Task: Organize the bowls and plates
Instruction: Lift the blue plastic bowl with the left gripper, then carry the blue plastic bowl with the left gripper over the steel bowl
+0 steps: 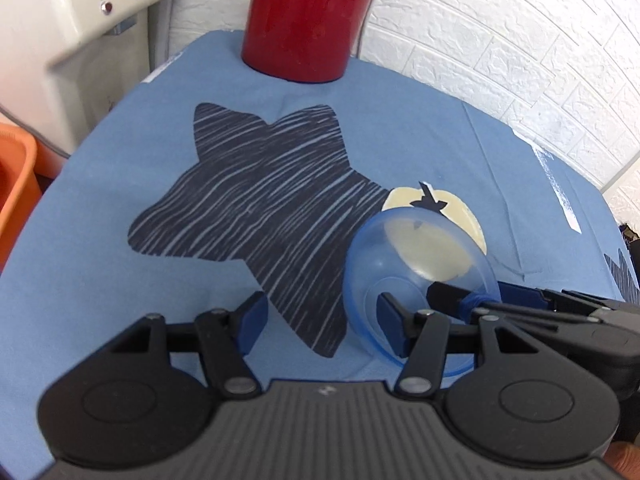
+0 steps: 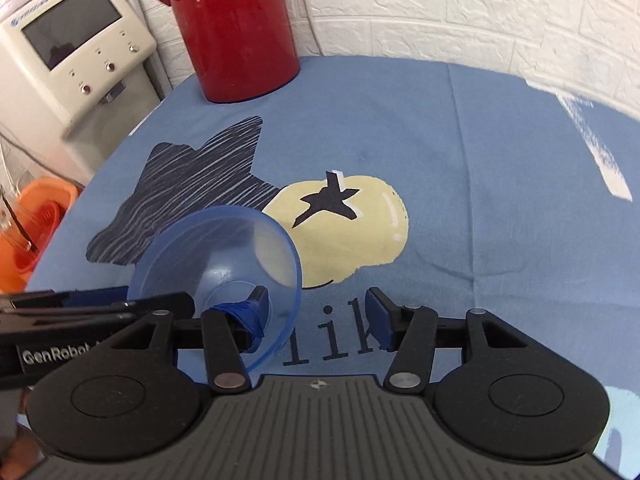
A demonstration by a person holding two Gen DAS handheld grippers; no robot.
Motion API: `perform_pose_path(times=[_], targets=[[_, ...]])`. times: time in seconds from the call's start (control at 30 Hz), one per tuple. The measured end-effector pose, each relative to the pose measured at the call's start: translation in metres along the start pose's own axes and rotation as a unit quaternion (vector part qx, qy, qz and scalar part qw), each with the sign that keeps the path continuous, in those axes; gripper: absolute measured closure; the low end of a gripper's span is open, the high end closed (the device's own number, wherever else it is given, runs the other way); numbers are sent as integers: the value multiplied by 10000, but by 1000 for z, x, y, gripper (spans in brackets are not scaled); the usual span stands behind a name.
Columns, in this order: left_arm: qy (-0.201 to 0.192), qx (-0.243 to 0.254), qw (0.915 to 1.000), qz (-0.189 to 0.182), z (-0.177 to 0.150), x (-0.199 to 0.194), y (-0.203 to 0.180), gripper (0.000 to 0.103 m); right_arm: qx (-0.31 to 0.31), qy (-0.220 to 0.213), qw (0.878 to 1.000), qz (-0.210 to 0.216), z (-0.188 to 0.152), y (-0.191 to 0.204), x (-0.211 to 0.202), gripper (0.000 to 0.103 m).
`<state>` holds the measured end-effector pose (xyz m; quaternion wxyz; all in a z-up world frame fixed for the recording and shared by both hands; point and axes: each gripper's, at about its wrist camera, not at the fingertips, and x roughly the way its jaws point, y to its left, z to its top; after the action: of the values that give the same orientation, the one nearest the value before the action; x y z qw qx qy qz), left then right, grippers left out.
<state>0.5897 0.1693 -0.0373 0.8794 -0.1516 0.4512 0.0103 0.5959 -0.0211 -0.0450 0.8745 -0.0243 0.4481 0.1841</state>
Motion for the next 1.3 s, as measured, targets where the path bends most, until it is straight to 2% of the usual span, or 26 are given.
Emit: perform_pose_path(times=[0.1,0.27,0.4,0.43,0.47,0.5,0.57,0.63,0.8,1.07,1.3], targets=[[-33,46,10000,19,-2,-1,-1,44,-116,-19,9996,-256,-1,6,2,62],[-36,12,10000,-15,-2,-2,1,44,-91,89,9993,-340,3,8,4,61],[-25,3,10000,-23,-1,-3,2,44,27,-100,9999,34,-2,4,1,75],[-26,60,10000,15,-2,-3,1,48,32,-114,9999,107,-3,5,1,78],[-33,177,9998,70,-3,-2,-2,64,30,-112,9998,176,-5,6,-1,80],[-53,266,9995,139,-4,-3,-4,71,32,-94,9996,255,-6,8,-1,82],[45,233,9997,-50,-5,-3,-4,94,91,-15,9990,438,-7,12,-3,83],[110,173,9997,-112,-6,-5,-5,103,129,50,9986,514,-9,17,-5,85],[214,46,9990,-400,-9,-15,-2,103,193,-63,9986,479,-12,21,-16,84],[286,104,9985,-445,-21,-27,-3,103,-36,119,9993,359,-21,30,-23,85],[390,40,9973,-613,-36,-51,-6,103,323,226,9977,546,-38,25,-51,84]])
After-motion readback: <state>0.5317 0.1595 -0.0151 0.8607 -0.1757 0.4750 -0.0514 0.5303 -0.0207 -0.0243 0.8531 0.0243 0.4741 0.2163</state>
